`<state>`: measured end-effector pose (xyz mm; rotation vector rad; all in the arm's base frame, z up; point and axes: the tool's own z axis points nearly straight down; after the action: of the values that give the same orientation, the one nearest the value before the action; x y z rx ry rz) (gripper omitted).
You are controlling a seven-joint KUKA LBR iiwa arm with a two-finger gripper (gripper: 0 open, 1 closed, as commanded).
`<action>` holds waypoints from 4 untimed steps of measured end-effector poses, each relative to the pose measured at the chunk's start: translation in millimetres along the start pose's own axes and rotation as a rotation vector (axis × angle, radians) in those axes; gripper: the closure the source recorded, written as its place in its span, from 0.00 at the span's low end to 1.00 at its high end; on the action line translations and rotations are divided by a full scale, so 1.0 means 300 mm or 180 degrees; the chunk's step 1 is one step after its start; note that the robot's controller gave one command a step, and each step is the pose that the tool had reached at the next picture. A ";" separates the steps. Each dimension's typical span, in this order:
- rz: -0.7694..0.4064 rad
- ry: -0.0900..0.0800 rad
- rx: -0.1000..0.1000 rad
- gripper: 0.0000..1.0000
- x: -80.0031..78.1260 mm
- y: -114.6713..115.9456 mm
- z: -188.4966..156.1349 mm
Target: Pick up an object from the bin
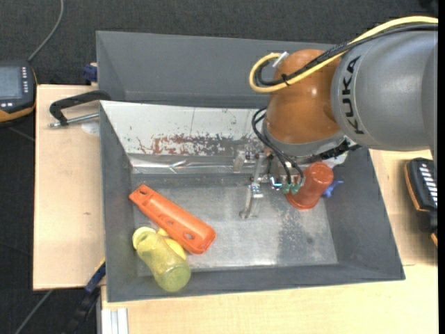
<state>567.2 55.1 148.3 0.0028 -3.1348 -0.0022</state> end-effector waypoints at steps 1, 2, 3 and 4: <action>0.0003 -0.0028 -0.0001 0.00 -0.006 -0.001 -0.016; -0.0350 -0.0038 -0.0005 0.00 -0.094 0.120 0.168; -0.0014 -0.0033 -0.0008 0.00 -0.100 0.186 0.170; 0.0716 -0.0059 -0.0026 0.00 -0.103 0.273 0.092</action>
Offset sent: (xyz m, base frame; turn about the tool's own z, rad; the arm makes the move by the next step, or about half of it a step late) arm 0.0351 0.0504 -0.0783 -0.1565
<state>597.8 137.1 120.7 -0.3513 -3.1336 -0.0139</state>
